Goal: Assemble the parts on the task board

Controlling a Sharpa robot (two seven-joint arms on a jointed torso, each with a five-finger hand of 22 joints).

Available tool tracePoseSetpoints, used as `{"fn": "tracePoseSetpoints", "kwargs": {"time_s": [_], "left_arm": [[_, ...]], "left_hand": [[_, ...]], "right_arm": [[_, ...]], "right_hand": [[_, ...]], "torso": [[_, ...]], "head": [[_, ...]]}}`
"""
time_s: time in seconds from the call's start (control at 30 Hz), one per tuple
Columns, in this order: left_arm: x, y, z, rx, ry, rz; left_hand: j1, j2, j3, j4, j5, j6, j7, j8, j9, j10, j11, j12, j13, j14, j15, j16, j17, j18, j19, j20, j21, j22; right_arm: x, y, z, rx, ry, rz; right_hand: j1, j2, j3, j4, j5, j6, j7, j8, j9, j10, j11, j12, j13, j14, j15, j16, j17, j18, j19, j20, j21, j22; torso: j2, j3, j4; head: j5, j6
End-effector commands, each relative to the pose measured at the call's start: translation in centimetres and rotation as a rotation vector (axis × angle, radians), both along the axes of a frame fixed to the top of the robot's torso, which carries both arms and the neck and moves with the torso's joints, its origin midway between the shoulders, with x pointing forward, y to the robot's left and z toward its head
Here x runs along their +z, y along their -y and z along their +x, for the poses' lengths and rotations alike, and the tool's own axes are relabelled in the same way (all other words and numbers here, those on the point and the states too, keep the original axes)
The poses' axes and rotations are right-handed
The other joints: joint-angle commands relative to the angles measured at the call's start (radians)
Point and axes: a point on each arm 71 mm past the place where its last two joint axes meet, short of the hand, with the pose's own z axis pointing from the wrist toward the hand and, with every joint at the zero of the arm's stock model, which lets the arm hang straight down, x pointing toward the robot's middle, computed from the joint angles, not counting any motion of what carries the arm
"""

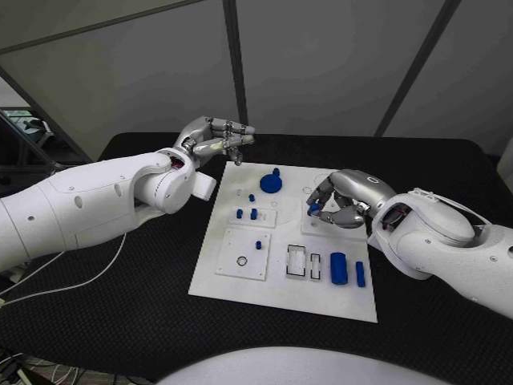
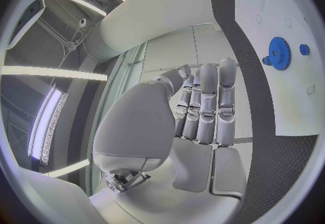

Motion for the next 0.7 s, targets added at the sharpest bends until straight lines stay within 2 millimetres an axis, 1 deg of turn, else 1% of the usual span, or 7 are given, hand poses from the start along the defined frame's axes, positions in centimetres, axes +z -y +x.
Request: {"fn": "tracePoseSetpoints", "kwargs": {"time_s": [0.03,0.2,0.27,0.4,0.5,0.63,0.7], "left_arm": [[0.0,0.1,0.0,-0.01,-0.001,-0.007],[0.0,0.1,0.0,-0.011,-0.002,-0.007],[0.0,0.2,0.0,-0.012,-0.002,-0.008],[0.0,0.3,0.0,-0.014,-0.002,-0.009],[-0.1,0.5,0.1,-0.016,-0.002,-0.01],[-0.1,0.7,0.2,-0.019,-0.002,-0.011],[-0.1,0.7,0.2,-0.02,-0.002,-0.012]], "left_hand": [[-0.002,0.005,0.001,-0.005,-0.001,-0.003,0.004,0.0,-0.001,-0.005,0.0,0.003,0.001,-0.007,0.001,-0.005,-0.001,-0.002,-0.006,0.002,-0.007,-0.001],[-0.002,0.005,0.001,-0.005,-0.001,-0.003,0.004,0.0,-0.001,-0.005,0.0,0.003,0.001,-0.007,0.001,-0.005,-0.001,-0.002,-0.006,0.002,-0.007,-0.001],[-0.002,0.005,0.001,-0.005,-0.001,-0.003,0.004,0.0,-0.001,-0.005,0.0,0.003,0.001,-0.007,0.001,-0.005,-0.001,-0.002,-0.006,0.002,-0.007,-0.001],[-0.002,0.005,0.001,-0.005,-0.001,-0.003,0.004,0.0,-0.001,-0.005,0.0,0.003,0.001,-0.007,0.001,-0.005,-0.001,-0.002,-0.006,0.002,-0.007,-0.001],[-0.002,0.005,0.001,-0.005,-0.001,-0.003,0.004,0.0,-0.001,-0.005,0.0,0.003,0.001,-0.007,0.001,-0.005,-0.001,-0.002,-0.006,0.002,-0.007,-0.001],[-0.002,0.005,0.001,-0.005,-0.001,-0.003,0.004,0.0,-0.001,-0.005,0.0,0.003,0.001,-0.007,0.001,-0.005,-0.001,-0.002,-0.006,0.002,-0.007,-0.001],[-0.002,0.005,0.001,-0.005,-0.001,-0.003,0.004,0.0,-0.001,-0.005,0.0,0.003,0.001,-0.007,0.001,-0.005,-0.001,-0.002,-0.006,0.002,-0.007,-0.001]], "right_arm": [[1.2,-0.4,-0.5,0.004,0.03,0.116],[2.1,-1.6,-1.4,0.041,0.008,0.176],[2.3,-2.4,-1.8,0.064,-0.008,0.197],[2.4,-4.4,-2.3,0.115,-0.036,0.228],[2.1,-6.4,-2.8,0.166,-0.061,0.244],[1.2,-8.5,-3.7,0.222,-0.093,0.248],[0.7,-9.2,-4.0,0.242,-0.106,0.244]], "right_hand": [[0.001,0.006,0.007,0.0,-0.001,0.004,-0.001,0.003,0.003,0.006,-0.001,-0.005,0.001,0.029,-0.007,0.007,0.001,-0.015,0.01,-0.001,0.006,0.002],[0.002,0.007,0.008,0.0,0.0,0.004,0.0,0.002,0.003,0.006,-0.001,-0.006,0.001,0.03,-0.007,0.009,0.004,-0.016,0.011,-0.001,0.008,0.005],[0.002,0.007,0.009,-0.001,0.001,0.004,0.0,0.002,0.003,0.006,-0.001,-0.006,0.001,0.03,-0.007,0.009,0.005,-0.016,0.012,-0.001,0.008,0.005],[0.003,0.008,0.009,-0.001,0.002,0.004,0.0,0.002,0.003,0.007,-0.001,-0.007,0.001,0.03,-0.007,0.009,0.004,-0.016,0.012,-0.001,0.008,0.005],[0.003,0.008,0.01,-0.001,0.004,0.003,0.001,0.001,0.003,0.006,0.0,-0.008,0.001,0.029,-0.007,0.006,-0.002,-0.015,0.008,-0.002,0.005,0.0],[0.004,0.009,0.012,-0.002,0.006,0.002,0.002,0.0,0.002,0.005,0.0,-0.01,0.001,0.028,-0.007,0.005,-0.004,-0.015,0.007,-0.002,0.005,0.0],[0.004,0.009,0.012,-0.002,0.007,0.001,0.002,0.0,0.002,0.005,0.001,-0.011,0.0,0.028,-0.007,0.006,-0.003,-0.015,0.008,-0.002,0.005,0.0]], "torso": [[0.001,0.0,0.001],[0.0,-0.0012,0.0009],[0.0,-0.0013,0.0012],[0.0,-0.0015,0.0013],[0.0,-0.0013,0.0028],[0.0,-0.0022,0.0034],[0.001,-0.0015,0.0021]], "head": [[0.003,0.002],[0.008,0.0],[0.01,-0.001],[0.02,-0.004],[0.029,-0.008],[0.038,-0.012],[0.044,-0.012]]}}
